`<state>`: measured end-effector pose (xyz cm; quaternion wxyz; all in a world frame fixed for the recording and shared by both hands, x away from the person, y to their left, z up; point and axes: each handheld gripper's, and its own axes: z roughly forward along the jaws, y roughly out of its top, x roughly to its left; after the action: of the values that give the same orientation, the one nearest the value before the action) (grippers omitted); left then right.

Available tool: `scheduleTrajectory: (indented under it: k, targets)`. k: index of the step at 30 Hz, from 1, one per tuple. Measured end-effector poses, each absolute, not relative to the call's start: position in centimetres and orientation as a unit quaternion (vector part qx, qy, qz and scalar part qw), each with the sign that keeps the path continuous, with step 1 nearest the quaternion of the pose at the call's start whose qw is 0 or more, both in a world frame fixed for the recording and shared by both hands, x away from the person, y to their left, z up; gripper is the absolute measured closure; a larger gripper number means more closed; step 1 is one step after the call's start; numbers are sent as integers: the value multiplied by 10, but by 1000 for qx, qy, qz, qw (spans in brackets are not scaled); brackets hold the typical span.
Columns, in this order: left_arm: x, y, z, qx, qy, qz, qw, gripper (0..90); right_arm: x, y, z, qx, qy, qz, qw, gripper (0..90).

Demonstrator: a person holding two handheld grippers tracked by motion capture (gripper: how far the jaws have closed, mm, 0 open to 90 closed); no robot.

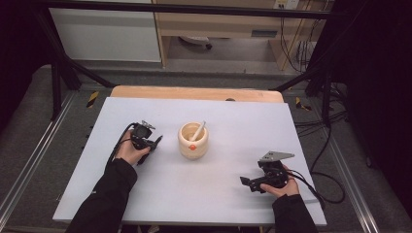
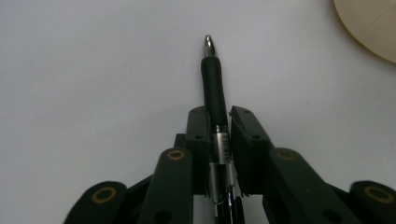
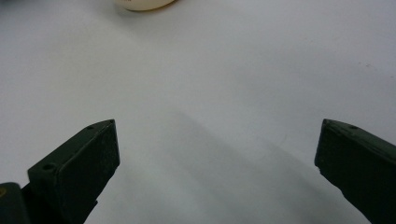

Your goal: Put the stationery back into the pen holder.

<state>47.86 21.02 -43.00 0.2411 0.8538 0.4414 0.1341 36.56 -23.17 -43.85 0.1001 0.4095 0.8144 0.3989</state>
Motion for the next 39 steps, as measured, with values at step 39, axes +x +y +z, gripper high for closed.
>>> scheduleTrajectory:
  k: [39]
  targets:
    - [432, 203, -356, 765, 391, 195, 472, 796, 366, -230, -440, 413, 814, 396, 100, 8]
